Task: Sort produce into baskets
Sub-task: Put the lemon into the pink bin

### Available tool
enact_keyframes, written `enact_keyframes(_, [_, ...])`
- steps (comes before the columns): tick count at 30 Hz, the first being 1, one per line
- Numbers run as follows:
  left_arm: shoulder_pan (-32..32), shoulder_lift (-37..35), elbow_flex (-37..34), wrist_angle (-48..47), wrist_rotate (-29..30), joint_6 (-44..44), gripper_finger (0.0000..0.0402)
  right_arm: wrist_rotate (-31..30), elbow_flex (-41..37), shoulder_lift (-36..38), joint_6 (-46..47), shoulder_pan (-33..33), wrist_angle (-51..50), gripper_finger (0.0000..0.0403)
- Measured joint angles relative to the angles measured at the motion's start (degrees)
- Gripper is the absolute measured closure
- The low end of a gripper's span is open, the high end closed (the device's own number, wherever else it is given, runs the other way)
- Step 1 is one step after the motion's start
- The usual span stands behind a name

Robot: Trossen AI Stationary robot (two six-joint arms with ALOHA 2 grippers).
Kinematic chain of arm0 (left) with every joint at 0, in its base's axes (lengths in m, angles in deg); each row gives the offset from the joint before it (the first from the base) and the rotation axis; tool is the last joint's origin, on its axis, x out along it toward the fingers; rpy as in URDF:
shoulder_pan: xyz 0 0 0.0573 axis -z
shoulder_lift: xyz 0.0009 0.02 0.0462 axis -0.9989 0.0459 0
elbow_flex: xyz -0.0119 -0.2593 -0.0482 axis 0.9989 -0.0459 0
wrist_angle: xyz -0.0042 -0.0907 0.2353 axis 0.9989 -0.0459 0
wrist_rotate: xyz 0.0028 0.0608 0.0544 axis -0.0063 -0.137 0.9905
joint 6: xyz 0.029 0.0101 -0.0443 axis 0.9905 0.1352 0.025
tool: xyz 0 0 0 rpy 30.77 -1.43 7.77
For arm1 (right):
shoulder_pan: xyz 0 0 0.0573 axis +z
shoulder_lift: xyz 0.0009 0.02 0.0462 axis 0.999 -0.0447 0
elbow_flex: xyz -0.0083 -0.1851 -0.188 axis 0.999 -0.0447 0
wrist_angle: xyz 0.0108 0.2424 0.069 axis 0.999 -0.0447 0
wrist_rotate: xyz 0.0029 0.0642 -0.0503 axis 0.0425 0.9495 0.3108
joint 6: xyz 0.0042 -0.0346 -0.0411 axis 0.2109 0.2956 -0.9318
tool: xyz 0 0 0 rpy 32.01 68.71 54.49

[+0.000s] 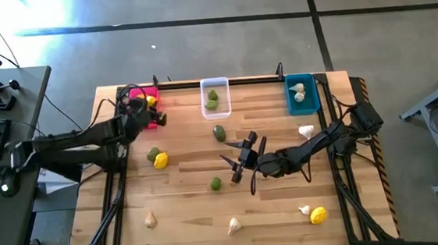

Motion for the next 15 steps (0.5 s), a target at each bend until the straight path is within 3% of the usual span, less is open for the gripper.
enact_keyframes(7, [-17.51, 2.79, -3.57, 6.01, -16.60, 3.31, 0.0290, 0.03, 0.00, 0.00, 0.14, 0.00, -0.42, 0.0196])
enact_keyframes(15, [-29.13, 10.76, -3.83, 8.80, -27.09, 6.50, 0.0290, 0.05, -0.02, 0.00, 0.11, 0.00, -0.65, 0.0196])
